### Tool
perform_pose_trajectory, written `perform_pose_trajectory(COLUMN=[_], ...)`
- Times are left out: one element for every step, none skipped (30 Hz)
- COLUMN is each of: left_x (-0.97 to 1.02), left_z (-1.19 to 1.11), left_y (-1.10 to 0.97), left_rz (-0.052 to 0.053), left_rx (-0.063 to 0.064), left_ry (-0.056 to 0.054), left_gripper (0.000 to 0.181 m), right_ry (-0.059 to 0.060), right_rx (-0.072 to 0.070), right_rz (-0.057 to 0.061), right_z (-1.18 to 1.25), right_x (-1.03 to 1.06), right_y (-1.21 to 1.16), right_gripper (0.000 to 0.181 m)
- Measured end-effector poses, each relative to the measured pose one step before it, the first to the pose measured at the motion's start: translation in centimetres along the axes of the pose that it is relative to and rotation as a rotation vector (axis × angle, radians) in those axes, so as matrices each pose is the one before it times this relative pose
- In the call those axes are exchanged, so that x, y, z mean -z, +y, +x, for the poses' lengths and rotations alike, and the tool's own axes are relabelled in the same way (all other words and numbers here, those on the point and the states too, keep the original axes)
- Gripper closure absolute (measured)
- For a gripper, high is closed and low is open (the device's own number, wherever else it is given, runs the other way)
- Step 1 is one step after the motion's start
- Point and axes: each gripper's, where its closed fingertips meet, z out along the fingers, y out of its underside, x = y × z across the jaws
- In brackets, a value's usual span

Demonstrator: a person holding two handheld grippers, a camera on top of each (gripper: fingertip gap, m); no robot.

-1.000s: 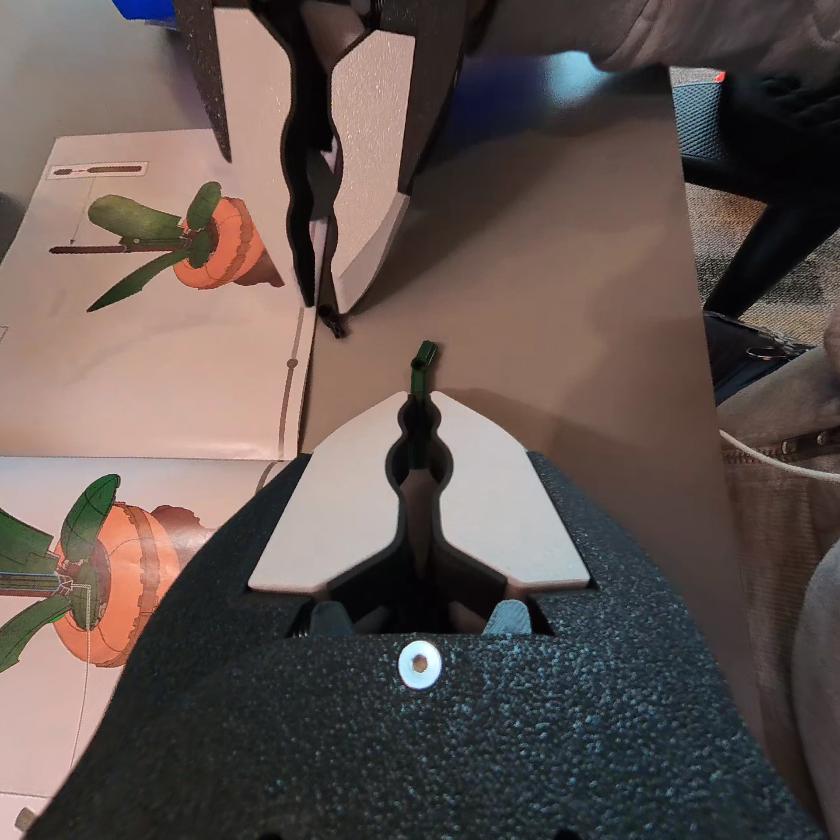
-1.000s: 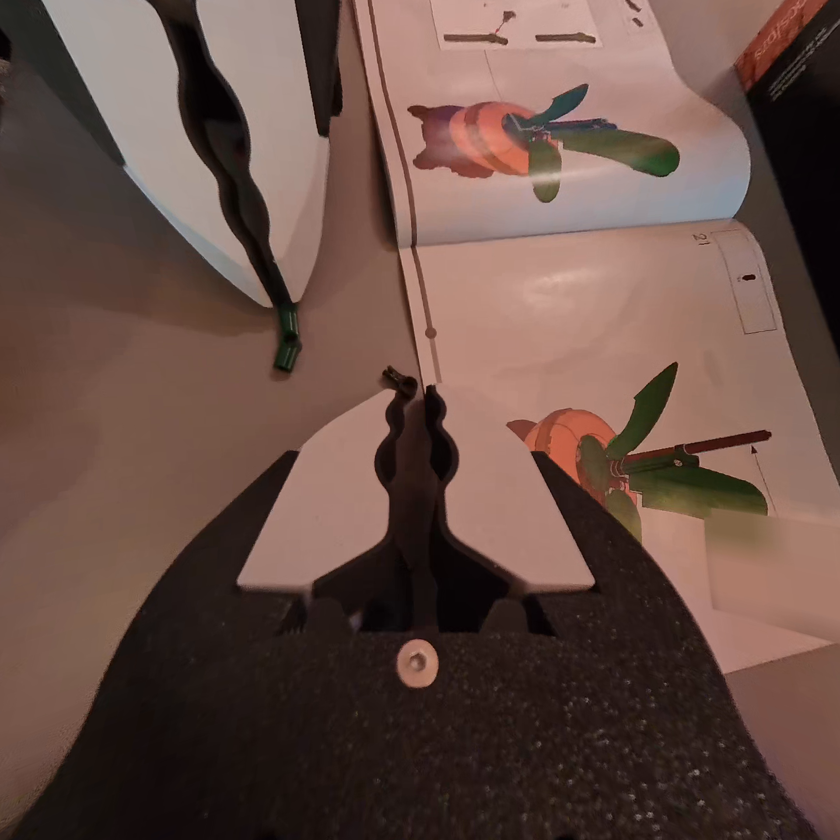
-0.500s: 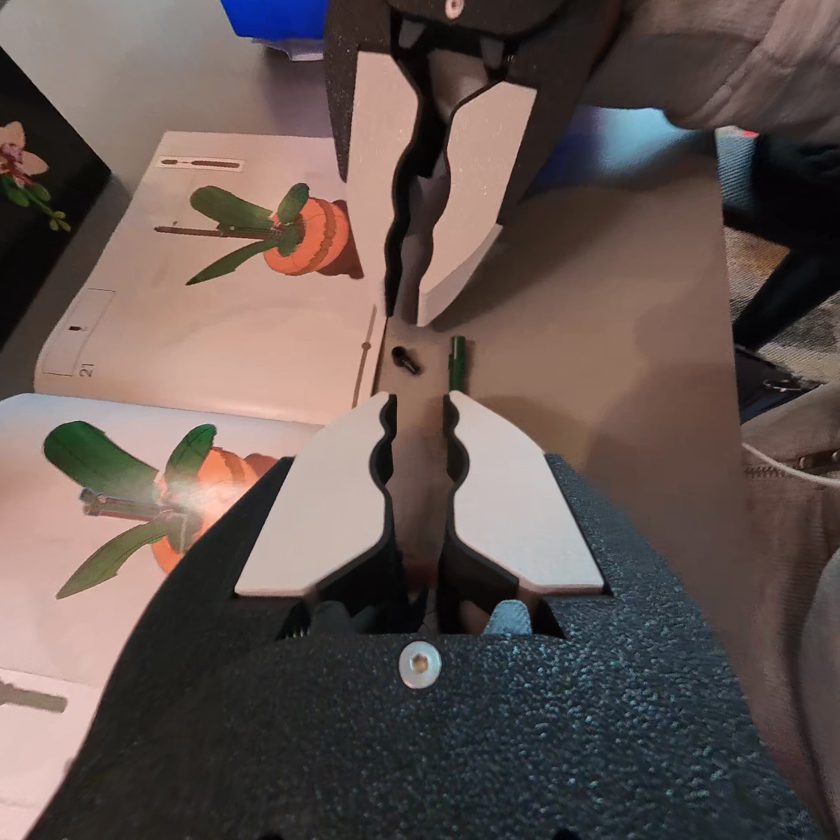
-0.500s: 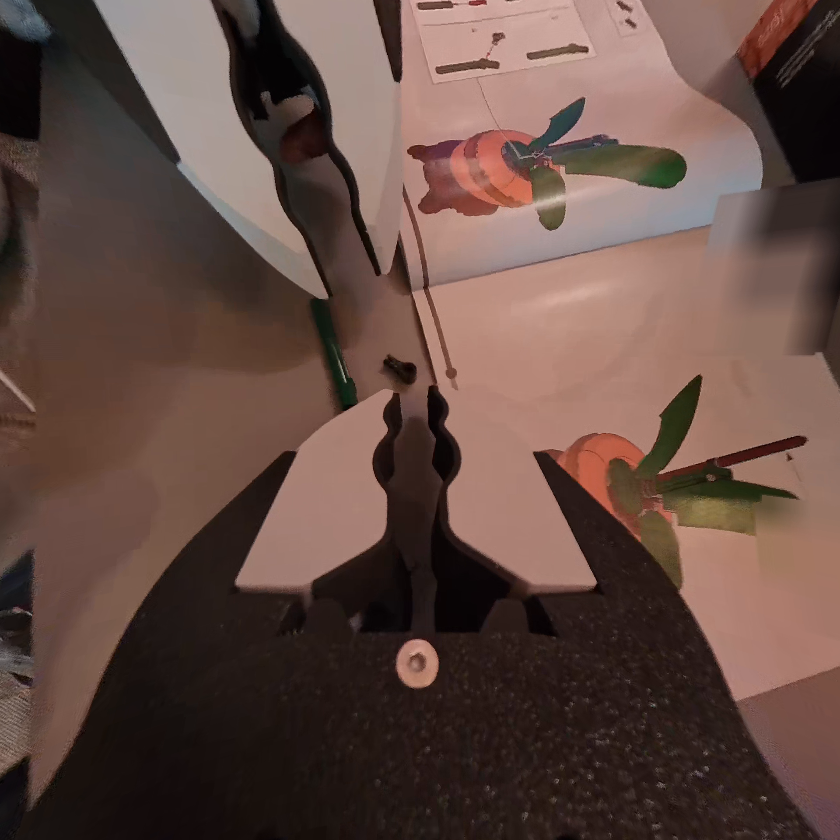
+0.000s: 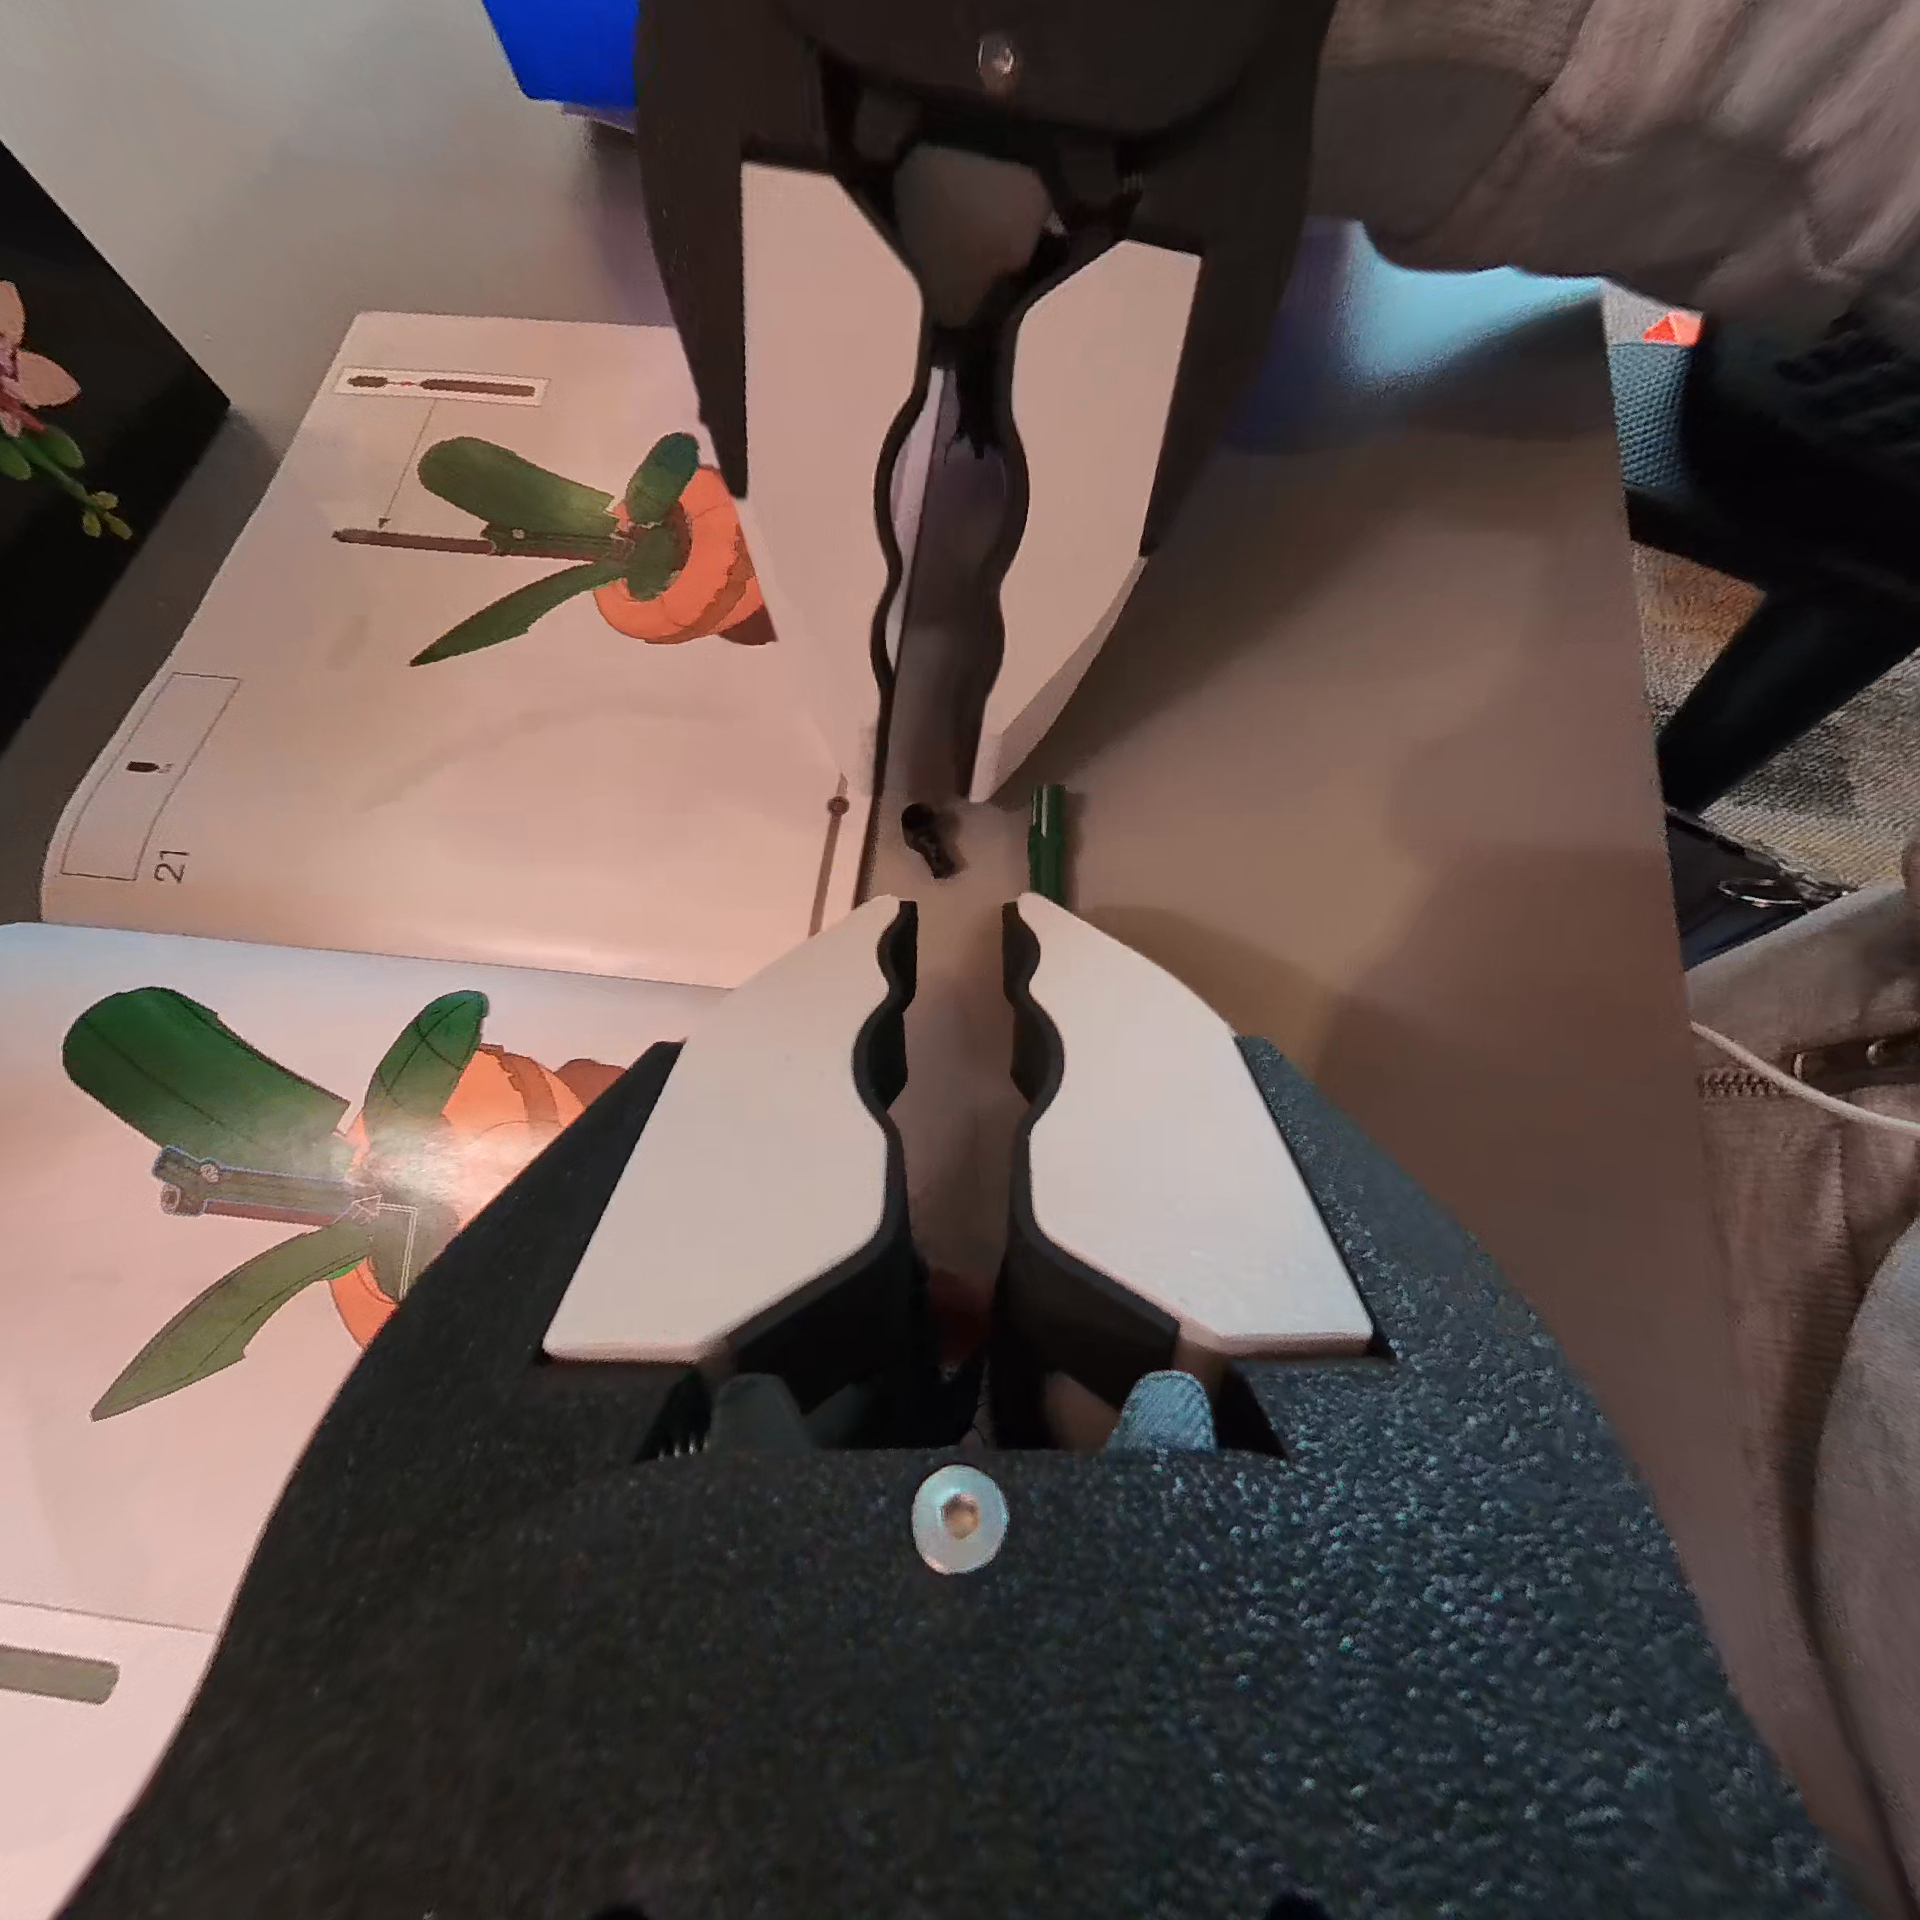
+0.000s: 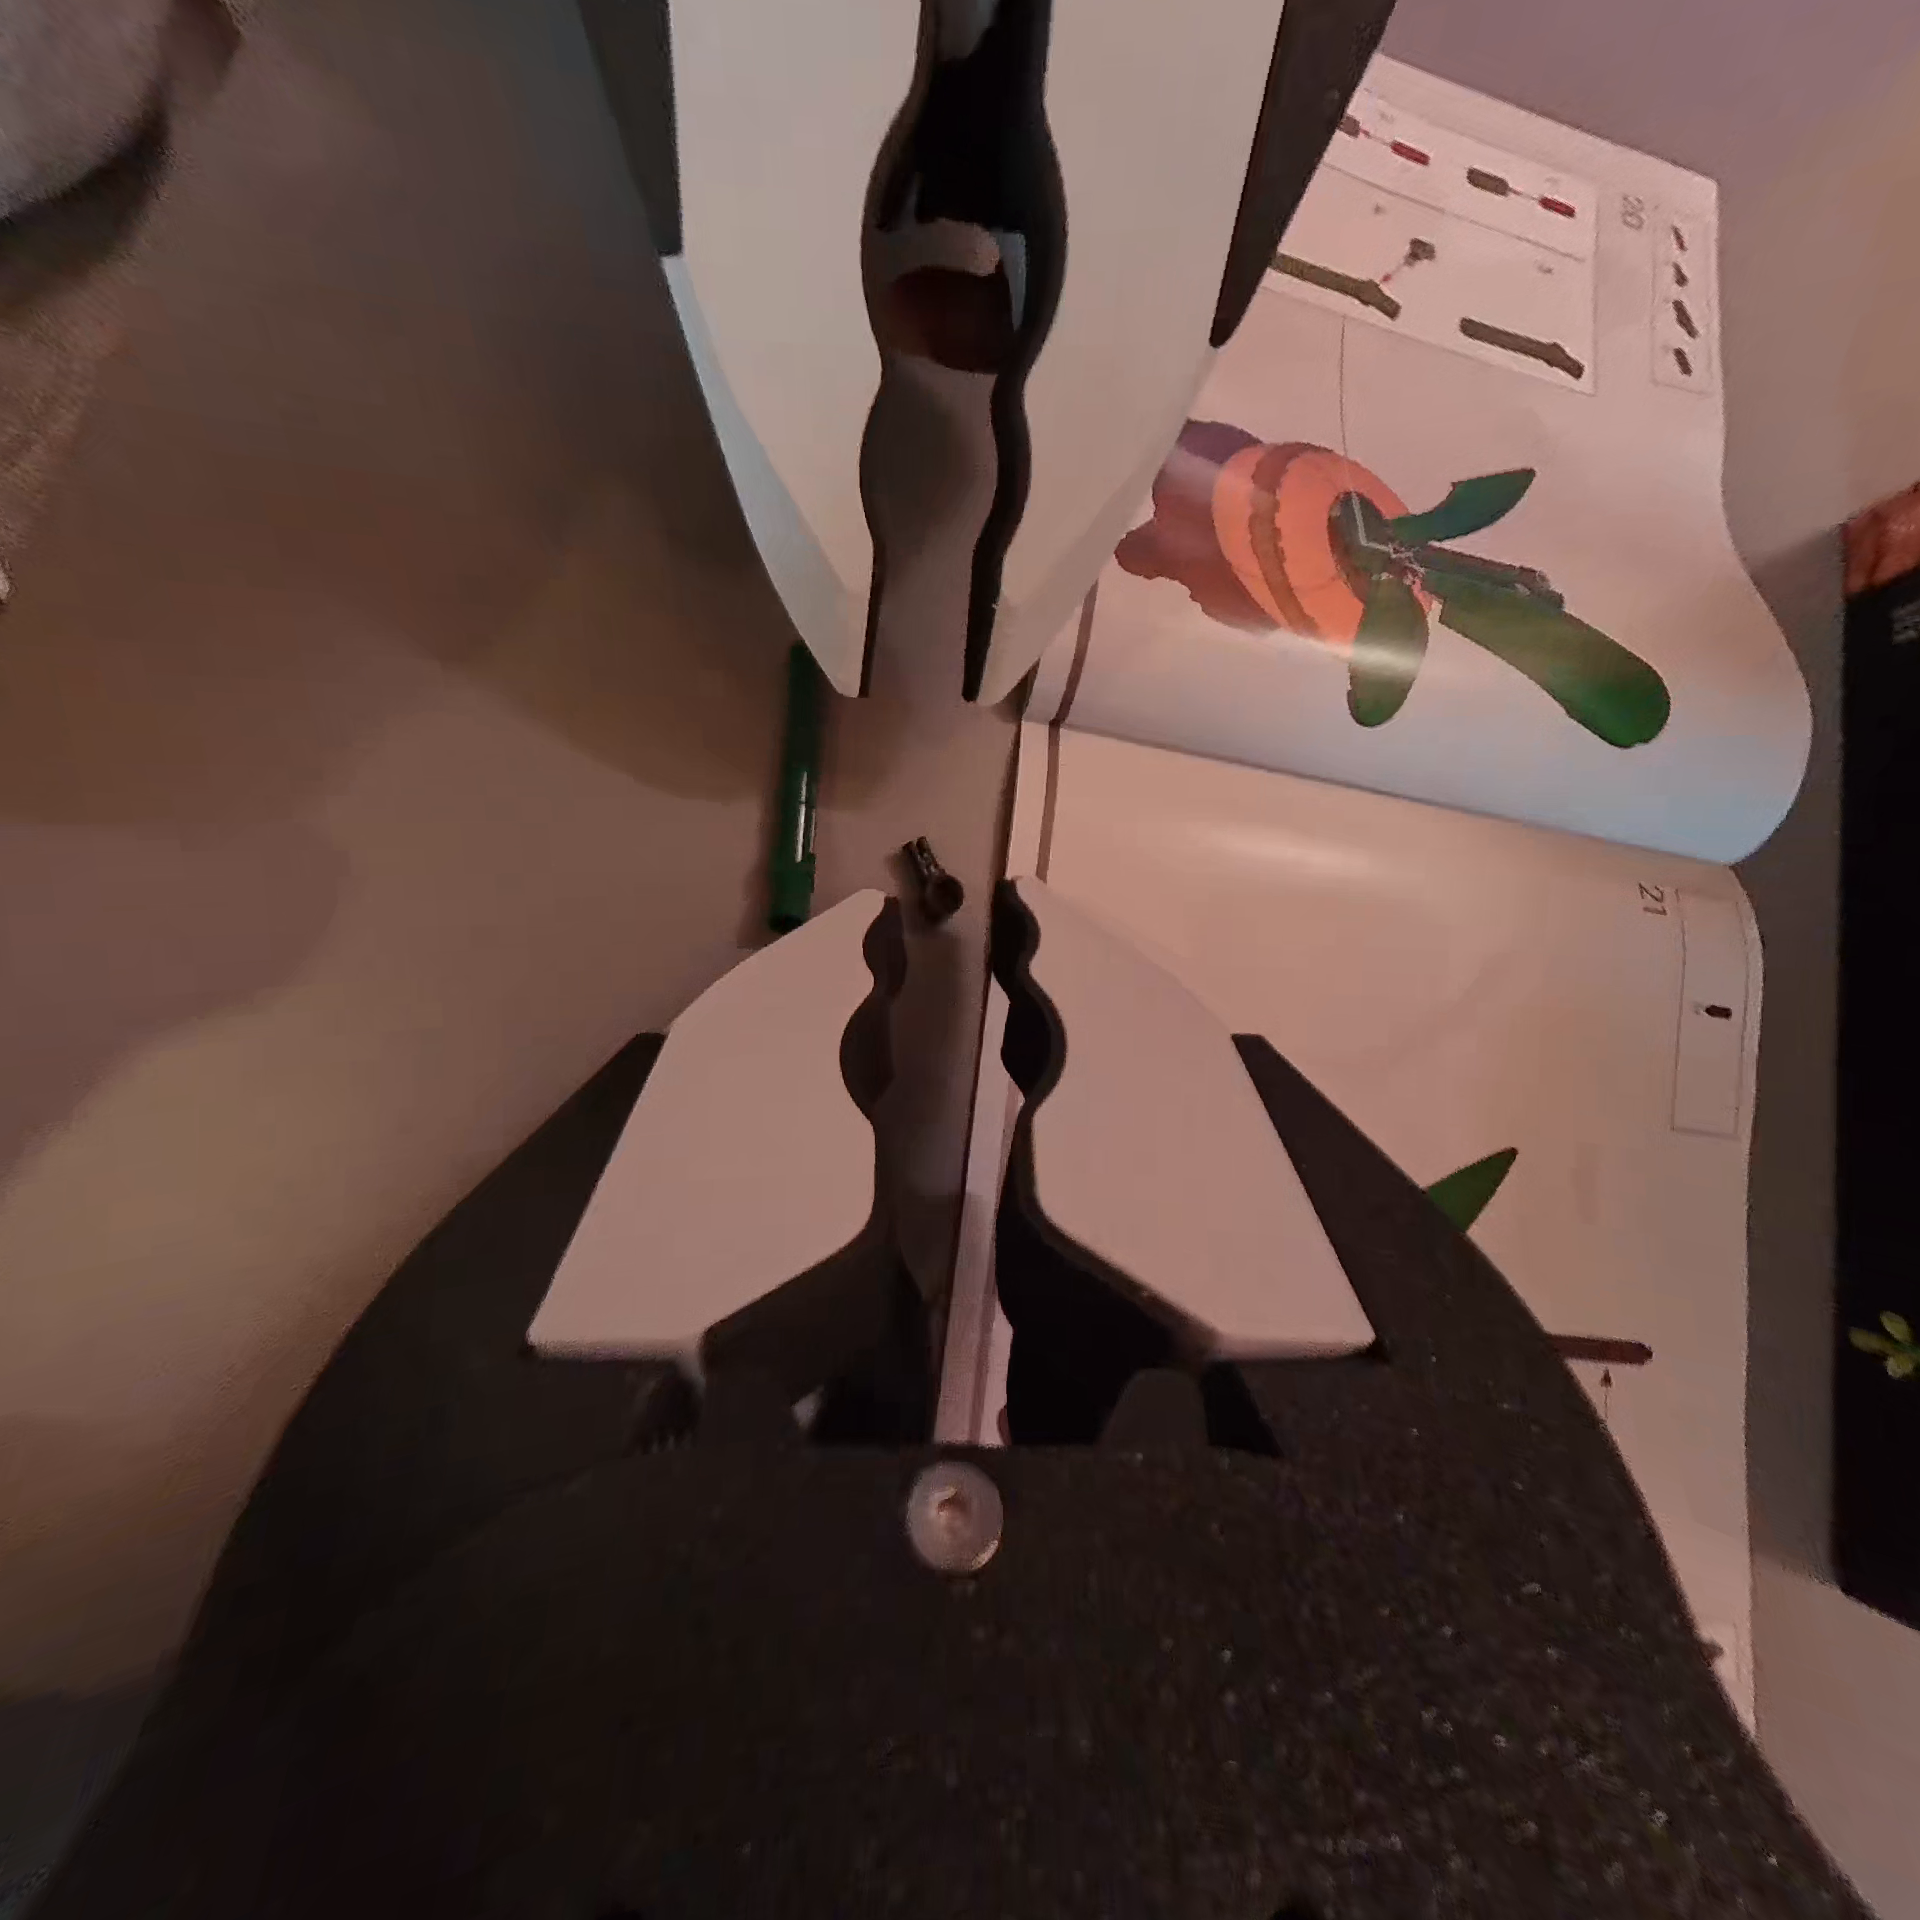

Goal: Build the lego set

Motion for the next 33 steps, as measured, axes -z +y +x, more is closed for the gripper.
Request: perform_pose_trajectory(left_x=[-0.016,-0.044,-0.062,-0.081,-0.1,-0.109,-0.111,-0.124,-0.125,-0.112,-0.08,-0.042,-0.011,0.008,0.014,0.029,0.051,0.047,0.063,0.064,0.072,0.092,0.111,0.165,0.234,0.321,0.384,0.394,0.357,0.276,0.195,0.12,0.044], left_z=[-0.074,-0.029,-0.02,-0.026,-0.055,-0.095,-0.163,-0.163,-0.107,-0.075,-0.077,-0.056,-0.008,0.063,0.048,-0.023,0.014,0.074,0.067,0.096,0.083,0.035,0.013,-0.048,-0.055,0.014,0.079,0.107,0.146,0.141,0.187,0.214,0.178], left_y=[0.003,0.01,0.013,0.014,0.02,0.025,0.007,0.008,0.011,-0.038,-0.157,-0.22,-0.232,-0.233,-0.227,-0.204,-0.168,-0.137,-0.125,-0.11,-0.121,-0.137,-0.171,-0.267,-0.411,-0.602,-0.758,-0.858,-0.822,-0.711,-0.593,-0.403,-0.2], left_rz=[0.0033,0.0026,0.002,0.0016,0.0006,0.0006,0.0026,0.0029,0.0008,0.0018,0.0067,0.0098,0.009,0.0085,0.0094,0.0093,0.0083,0.007,0.0062,0.0064,0.0088,0.0117,0.0152,0.0243,0.0375,0.0512,0.0621,0.066,0.0588,0.0479,0.0388,0.0255,0.011], left_rx=[0.0063,0.0053,0.0039,0.002,-0.0005,-0.0037,-0.0064,-0.007,-0.0058,-0.0066,-0.0097,-0.0119,-0.0131,-0.0146,-0.014,-0.012,-0.0112,-0.0089,-0.0053,-0.0029,-0.0003,0.0026,0.0067,0.0133,0.0191,0.0215,0.023,0.0254,0.0272,0.0215,0.0096,0.0026,0.0014], left_ry=[-0.0013,0.0014,0.0022,0.001,-0.0011,-0.0052,-0.01,-0.0104,-0.007,-0.0057,-0.0082,-0.0092,-0.0062,-0.0023,-0.0041,-0.0082,-0.0045,-0.0002,0.0008,0.0038,0.0032,0.002,0.0034,0.0033,0.0071,0.0163,0.0206,0.0226,0.0239,0.0207,0.0191,0.0167,0.0125], left_gripper=[0.166,0.166,0.165,0.165,0.165,0.165,0.164,0.164,0.164,0.165,0.165,0.165,0.165,0.166,0.166,0.167,0.167,0.169,0.171,0.174,0.177,0.177,0.177,0.178,0.178,0.178,0.178,0.178,0.178,0.178,0.178,0.178,0.178], right_ry=[-0.0087,-0.0118,-0.0143,-0.0033,0.0039,0.0153,0.025,0.0134,0.0173,0.0204,0.0121,0.0164,0.0169,-0.0014,-0.003,0.0048,0.0054,0.0059,0.0098,0.0036,0.0027,0.0042,0.0107,0.0198,0.0216,0.0233,0.0005,-0.0206,-0.0165,-0.0252,-0.0243,-0.0092,-0.0037], right_rx=[0.0066,0.001,-0.0095,-0.0064,-0.0014,-0.0047,-0.0111,-0.0077,-0.0043,-0.0026,-0.005,-0.0066,-0.005,-0.0044,-0.007,-0.0086,-0.0042,-0.0012,-0.0015,-0.0014,-0.0016,-0.002,-0.0027,-0.0055,-0.0167,-0.0335,-0.0453,-0.0506,-0.0499,-0.0357,-0.0185,-0.0093,-0.0033], right_rz=[0.0079,-0.0015,0.0243,0.0134,0.0151,-0.0016,-0.0126,-0.0115,-0.013,-0.0199,-0.0269,-0.0244,-0.0115,0.0019,0.0121,0.0119,0.003,-0.0028,-0.0035,0.0032,0.0038,0.0078,0.0121,0.0244,0.0458,0.0653,0.0822,0.0941,0.0908,0.0682,0.0403,0.0267,0.0131], right_z=[0.03,-0.06,-0.107,-0.017,-0.001,0.128,0.257,0.057,0.069,0.098,-0.02,0.038,0.05,-0.188,-0.191,-0.044,-0.005,0.0,0.087,0.003,-0.015,-0.02,0.03,0.13,0.164,0.263,0.018,-0.206,-0.127,-0.269,-0.311,-0.158,-0.088], right_x=[-0.244,-0.322,-0.223,-0.179,-0.039,0.074,0.166,0.244,0.278,0.287,0.245,0.202,0.181,0.187,0.165,0.158,0.144,0.111,0.104,0.092,0.112,0.123,0.161,0.25,0.36,0.493,0.556,0.554,0.486,0.384,0.282,0.171,0.077], right_y=[0.065,0.192,-0.204,-0.041,-0.079,0.074,0.111,-0.051,-0.201,-0.212,-0.155,-0.178,-0.29,-0.396,-0.471,-0.423,-0.254,-0.115,-0.077,-0.11,-0.091,-0.139,-0.177,-0.295,-0.512,-0.667,-0.787,-0.896,-0.845,-0.629,-0.385,-0.33,-0.241], right_gripper=[0.165,0.166,0.17,0.174,0.174,0.175,0.175,0.175,0.175,0.175,0.175,0.175,0.175,0.175,0.175,0.175,0.175,0.175,0.175,0.175,0.175,0.175,0.175,0.175,0.173,0.168,0.163,0.161,0.161,0.161,0.164,0.165,0.165])
